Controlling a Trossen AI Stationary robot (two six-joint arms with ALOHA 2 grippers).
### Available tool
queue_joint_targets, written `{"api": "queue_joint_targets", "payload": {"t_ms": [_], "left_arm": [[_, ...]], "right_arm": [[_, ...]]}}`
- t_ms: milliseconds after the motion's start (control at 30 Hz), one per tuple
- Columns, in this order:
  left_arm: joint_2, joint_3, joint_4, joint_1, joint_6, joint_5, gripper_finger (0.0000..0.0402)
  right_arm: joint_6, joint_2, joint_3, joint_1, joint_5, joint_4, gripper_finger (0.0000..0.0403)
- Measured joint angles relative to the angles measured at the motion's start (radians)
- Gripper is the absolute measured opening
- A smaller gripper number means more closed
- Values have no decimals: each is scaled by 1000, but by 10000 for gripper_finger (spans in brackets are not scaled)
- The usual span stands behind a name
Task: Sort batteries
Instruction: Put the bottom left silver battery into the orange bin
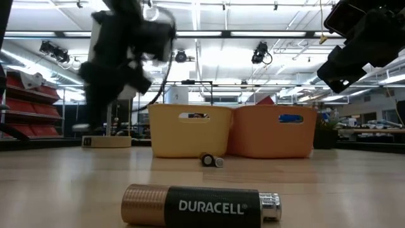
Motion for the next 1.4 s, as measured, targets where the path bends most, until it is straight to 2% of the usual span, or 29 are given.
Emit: {"api": "queue_joint_targets", "payload": {"t_ms": [67,200,333,433,500,733,900,1133,1300,1400], "left_arm": [[-7,65,17,-19,2,-22,36],[-16,212,88,-48,8,-161,36],[-18,318,381,-63,67,-281,35],[-11,331,713,-63,151,-314,35],[21,332,876,-54,192,-330,35],[247,329,1229,-20,160,-335,42],[314,328,1202,-12,74,-331,70],[294,329,1066,-14,45,-258,70],[281,329,966,-15,94,-203,54],[283,329,952,-8,151,-202,51]], "right_arm": [[0,0,0,0,0,3,117],[0,0,0,0,0,10,117],[0,0,0,0,0,23,117],[4,0,0,0,7,29,117],[15,0,0,0,7,38,117],[22,0,0,12,2,19,117],[25,0,0,12,4,-28,117],[15,0,0,4,32,-39,117],[24,0,0,-28,154,-43,117],[71,0,-10,-46,276,-39,117]]}}
